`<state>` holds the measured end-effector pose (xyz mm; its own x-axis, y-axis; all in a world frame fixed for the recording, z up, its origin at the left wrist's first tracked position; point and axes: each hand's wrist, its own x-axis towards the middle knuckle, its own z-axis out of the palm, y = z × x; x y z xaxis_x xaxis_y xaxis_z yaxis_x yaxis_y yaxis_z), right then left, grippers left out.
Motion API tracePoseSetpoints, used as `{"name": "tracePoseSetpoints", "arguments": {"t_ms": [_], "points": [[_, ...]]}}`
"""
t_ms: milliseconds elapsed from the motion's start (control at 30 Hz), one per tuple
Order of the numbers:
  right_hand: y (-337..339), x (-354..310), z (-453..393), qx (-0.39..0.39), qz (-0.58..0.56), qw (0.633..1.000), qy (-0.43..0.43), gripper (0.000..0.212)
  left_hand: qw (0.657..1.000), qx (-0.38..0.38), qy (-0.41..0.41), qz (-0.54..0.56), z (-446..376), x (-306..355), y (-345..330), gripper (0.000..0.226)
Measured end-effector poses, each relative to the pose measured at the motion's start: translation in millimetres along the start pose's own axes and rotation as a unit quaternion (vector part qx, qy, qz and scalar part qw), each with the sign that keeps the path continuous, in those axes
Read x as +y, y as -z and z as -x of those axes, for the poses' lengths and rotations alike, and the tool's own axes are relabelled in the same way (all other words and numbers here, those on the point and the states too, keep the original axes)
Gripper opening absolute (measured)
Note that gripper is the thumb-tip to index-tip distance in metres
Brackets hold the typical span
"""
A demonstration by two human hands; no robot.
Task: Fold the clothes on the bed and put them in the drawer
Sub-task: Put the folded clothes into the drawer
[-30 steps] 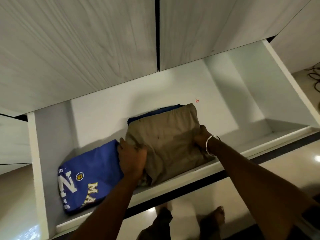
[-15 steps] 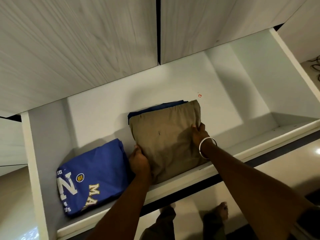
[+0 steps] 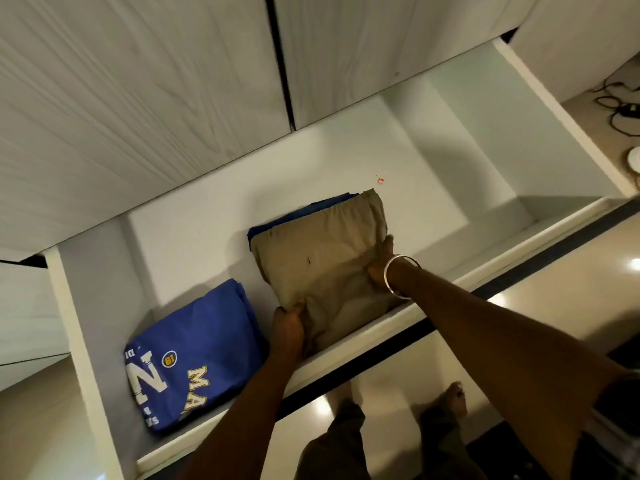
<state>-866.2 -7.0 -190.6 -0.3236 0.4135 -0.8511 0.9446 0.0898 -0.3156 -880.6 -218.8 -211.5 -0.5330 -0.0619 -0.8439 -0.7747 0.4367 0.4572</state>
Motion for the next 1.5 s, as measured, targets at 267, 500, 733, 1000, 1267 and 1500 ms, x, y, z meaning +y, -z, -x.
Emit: {"name": "tracePoseSetpoints", "arguments": {"t_ms": [267, 500, 733, 1000, 1267, 1500], "points": [[83, 42, 55, 0.073, -0.163, 0.98, 0.087, 0.04, 0.929, 0.111, -0.333, -0.117, 92, 64, -45, 0.04], [211, 189, 109, 0.196, -0.395, 0.891, 0.109, 0.006, 0.865, -0.029, -0.478, -0.151, 196, 96, -223, 0.022], [339, 436, 120, 0.332, -0.559, 0.76, -0.023, 0.011, 0.825, -0.189, -0.472, -0.246, 310, 29, -452, 0.015], [416, 715, 159, 0.448, -0.694, 0.547, -0.134, 0.016, 0.732, -0.354, -0.452, -0.367, 444, -137, -684, 0.013], [437, 903, 148, 0.434, -0.843, 0.307, -0.08, 0.01, 0.516, -0.48, -0.482, -0.52, 509, -299, -837, 0.03], [476, 984, 107, 0.436, -0.871, 0.224, -0.039, 0.057, 0.195, -0.32, -0.557, -0.741, 495, -384, -917, 0.141]]}}
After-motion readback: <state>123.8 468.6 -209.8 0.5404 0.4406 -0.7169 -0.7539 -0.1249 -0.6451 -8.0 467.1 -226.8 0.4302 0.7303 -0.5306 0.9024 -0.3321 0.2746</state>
